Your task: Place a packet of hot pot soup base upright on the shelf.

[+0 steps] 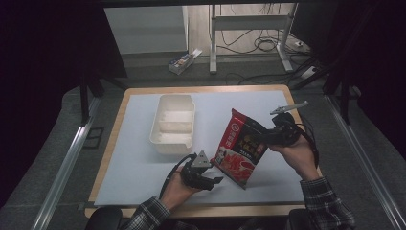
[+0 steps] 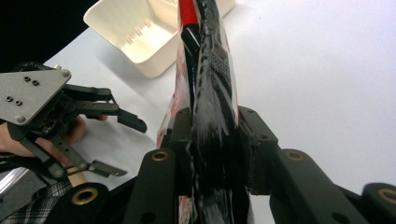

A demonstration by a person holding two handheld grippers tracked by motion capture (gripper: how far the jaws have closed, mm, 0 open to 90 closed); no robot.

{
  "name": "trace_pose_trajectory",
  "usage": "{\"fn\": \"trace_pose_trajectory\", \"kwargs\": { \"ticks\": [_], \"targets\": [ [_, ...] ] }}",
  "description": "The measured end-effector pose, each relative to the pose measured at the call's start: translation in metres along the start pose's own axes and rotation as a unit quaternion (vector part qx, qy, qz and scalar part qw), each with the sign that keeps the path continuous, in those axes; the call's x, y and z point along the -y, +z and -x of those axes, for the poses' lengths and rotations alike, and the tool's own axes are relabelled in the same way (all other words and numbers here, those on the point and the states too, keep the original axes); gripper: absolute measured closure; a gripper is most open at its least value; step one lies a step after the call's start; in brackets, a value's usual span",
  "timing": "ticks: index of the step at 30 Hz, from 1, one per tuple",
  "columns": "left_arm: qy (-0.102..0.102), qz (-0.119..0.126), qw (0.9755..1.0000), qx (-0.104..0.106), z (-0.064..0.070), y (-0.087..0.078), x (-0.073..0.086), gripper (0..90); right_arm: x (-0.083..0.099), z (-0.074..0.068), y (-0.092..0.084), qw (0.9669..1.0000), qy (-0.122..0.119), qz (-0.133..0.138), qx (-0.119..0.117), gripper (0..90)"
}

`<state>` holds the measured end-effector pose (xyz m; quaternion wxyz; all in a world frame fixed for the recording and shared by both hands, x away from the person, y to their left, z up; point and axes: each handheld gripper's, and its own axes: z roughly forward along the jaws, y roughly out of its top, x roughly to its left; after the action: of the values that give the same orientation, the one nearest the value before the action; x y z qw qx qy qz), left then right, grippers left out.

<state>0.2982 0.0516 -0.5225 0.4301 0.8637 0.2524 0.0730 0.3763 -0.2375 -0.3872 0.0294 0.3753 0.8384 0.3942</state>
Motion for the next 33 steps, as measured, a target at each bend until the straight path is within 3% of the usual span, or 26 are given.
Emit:
{"fn": "trace_pose_trajectory", "kwargs": {
  "ticks": [3,8,11,20,27,33],
  "targets": [
    [0.001,0.008,1.0000,0.006,0.001,-0.011,0.001,26.2,-0.007,-0.001,-0.006,0.9999,-0.008,0.003,0.009,69.7],
    [-0.004,0.013,0.9998,-0.011,0.003,-0.021,0.007,15.7,-0.013,-0.001,-0.010,0.9997,-0.013,0.010,0.016,69.4],
    [-0.018,0.019,0.9994,-0.023,0.002,-0.034,0.019,12.3,-0.018,-0.001,-0.014,0.9996,-0.015,0.016,0.019,69.3],
    [-0.028,0.021,0.9978,-0.056,0.001,-0.054,0.037,7.8,-0.029,-0.002,-0.014,0.9995,-0.023,0.017,0.016,69.1],
    [-0.010,0.018,0.9958,-0.089,0.005,-0.068,0.052,5.2,-0.037,-0.002,-0.010,0.9993,-0.028,0.017,0.017,68.8],
    [-0.014,0.018,0.9950,-0.098,0.006,-0.075,0.058,4.4,-0.043,-0.003,-0.009,0.9993,-0.029,0.018,0.016,68.7]
  ]
}}
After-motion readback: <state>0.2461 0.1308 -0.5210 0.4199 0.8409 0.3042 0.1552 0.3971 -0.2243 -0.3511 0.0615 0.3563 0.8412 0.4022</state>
